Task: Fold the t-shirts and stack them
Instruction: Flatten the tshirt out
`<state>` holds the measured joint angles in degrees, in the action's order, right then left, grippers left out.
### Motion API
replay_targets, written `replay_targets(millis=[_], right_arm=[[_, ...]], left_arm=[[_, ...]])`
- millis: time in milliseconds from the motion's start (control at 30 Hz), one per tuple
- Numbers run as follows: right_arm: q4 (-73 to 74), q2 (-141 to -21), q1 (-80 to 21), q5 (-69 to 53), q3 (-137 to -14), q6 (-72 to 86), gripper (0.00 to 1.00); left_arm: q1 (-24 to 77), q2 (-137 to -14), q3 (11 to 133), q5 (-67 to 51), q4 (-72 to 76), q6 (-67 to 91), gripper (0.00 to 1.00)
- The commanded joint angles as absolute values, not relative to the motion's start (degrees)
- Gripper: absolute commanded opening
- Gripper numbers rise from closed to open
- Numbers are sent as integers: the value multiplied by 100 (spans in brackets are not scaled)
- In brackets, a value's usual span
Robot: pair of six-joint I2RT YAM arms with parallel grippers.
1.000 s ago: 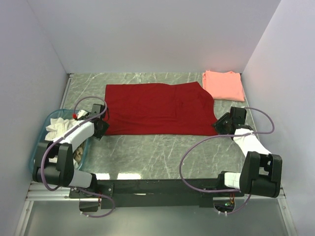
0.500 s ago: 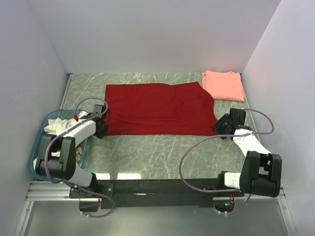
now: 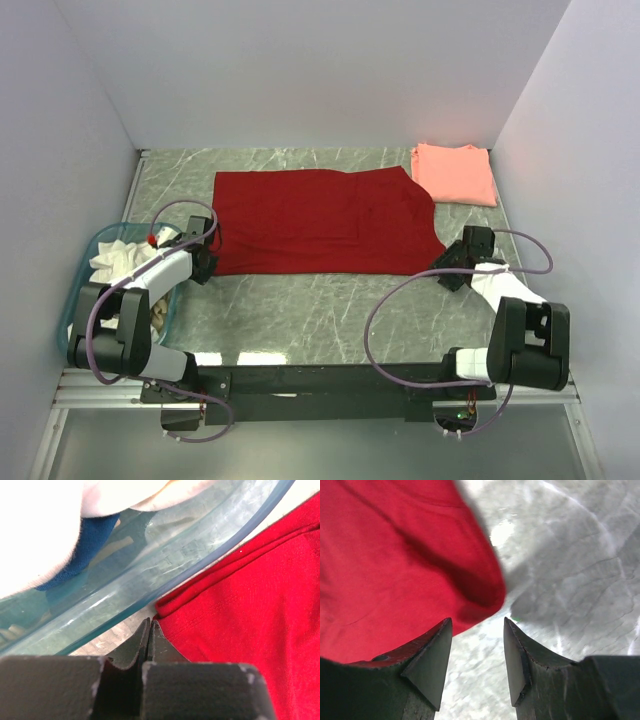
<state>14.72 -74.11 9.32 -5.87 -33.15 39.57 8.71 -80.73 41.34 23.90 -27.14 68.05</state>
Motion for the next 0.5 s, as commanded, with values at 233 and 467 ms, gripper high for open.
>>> replay_targets(millis=[233,467], right_arm=[[1020,-7945,993,-430,-3384,4131,48],[905,-7980,993,-580,-3348,4131,29]], left_arm=[[853,-7832,4044,2321,-2409,6548,7],[853,-7690,3867,2153,-2101,6434,39]])
